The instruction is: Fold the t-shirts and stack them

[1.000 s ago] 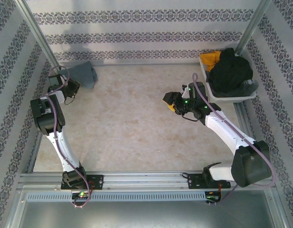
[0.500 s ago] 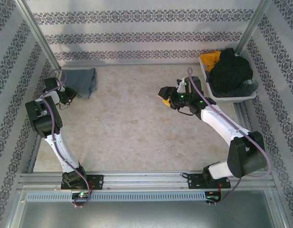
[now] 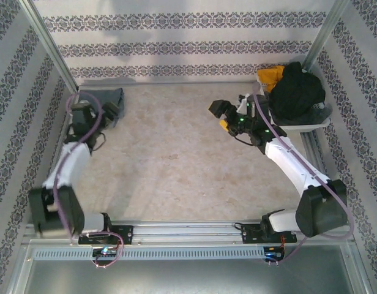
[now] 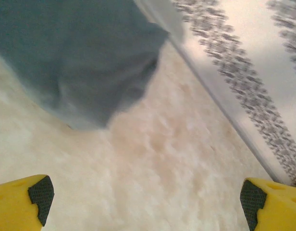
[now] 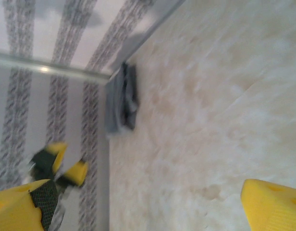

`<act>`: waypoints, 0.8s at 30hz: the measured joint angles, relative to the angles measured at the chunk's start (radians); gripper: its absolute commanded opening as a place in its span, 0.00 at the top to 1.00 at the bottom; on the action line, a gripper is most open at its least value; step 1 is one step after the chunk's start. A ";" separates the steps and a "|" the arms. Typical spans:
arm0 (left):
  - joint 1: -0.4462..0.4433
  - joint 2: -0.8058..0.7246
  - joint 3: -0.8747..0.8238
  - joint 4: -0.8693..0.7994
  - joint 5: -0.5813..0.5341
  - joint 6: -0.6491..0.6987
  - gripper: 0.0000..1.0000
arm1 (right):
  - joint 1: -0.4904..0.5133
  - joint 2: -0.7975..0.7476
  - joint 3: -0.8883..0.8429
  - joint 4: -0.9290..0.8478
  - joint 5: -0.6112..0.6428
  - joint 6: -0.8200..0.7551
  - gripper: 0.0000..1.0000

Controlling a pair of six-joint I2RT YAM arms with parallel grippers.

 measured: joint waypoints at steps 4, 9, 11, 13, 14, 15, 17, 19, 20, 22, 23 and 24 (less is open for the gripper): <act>-0.242 -0.171 -0.074 -0.010 -0.345 0.056 0.00 | -0.039 -0.026 0.079 -0.185 0.264 -0.109 0.02; -0.227 -0.251 -0.304 0.053 -0.507 0.299 0.00 | -0.037 -0.106 -0.062 -0.098 0.596 -0.372 0.02; -0.188 -0.265 -0.405 0.077 -0.499 0.358 0.00 | -0.034 -0.113 -0.153 -0.035 0.695 -0.507 0.02; -0.160 -0.265 -0.466 0.090 -0.481 0.397 0.00 | -0.036 -0.088 -0.209 0.003 0.751 -0.609 0.02; -0.154 -0.256 -0.481 0.097 -0.472 0.419 0.00 | -0.043 -0.072 -0.233 0.029 0.769 -0.652 0.02; -0.150 -0.240 -0.484 0.112 -0.459 0.438 0.00 | -0.049 -0.061 -0.253 0.057 0.777 -0.681 0.02; -0.140 -0.183 -0.484 0.198 -0.421 0.475 0.00 | -0.069 -0.035 -0.293 0.114 0.787 -0.735 0.02; -0.119 -0.106 -0.483 0.295 -0.389 0.500 0.00 | -0.093 -0.004 -0.323 0.182 0.786 -0.769 0.02; -0.105 -0.058 -0.483 0.347 -0.370 0.508 0.00 | -0.106 0.012 -0.339 0.219 0.780 -0.779 0.02; -0.077 0.035 -0.486 0.455 -0.338 0.522 0.00 | -0.136 0.043 -0.344 0.239 0.752 -0.791 0.02; -0.063 0.080 -0.486 0.503 -0.321 0.532 0.00 | -0.151 0.053 -0.344 0.254 0.732 -0.797 0.02; -0.051 0.109 -0.487 0.533 -0.301 0.546 0.00 | -0.164 0.057 -0.349 0.278 0.712 -0.802 0.02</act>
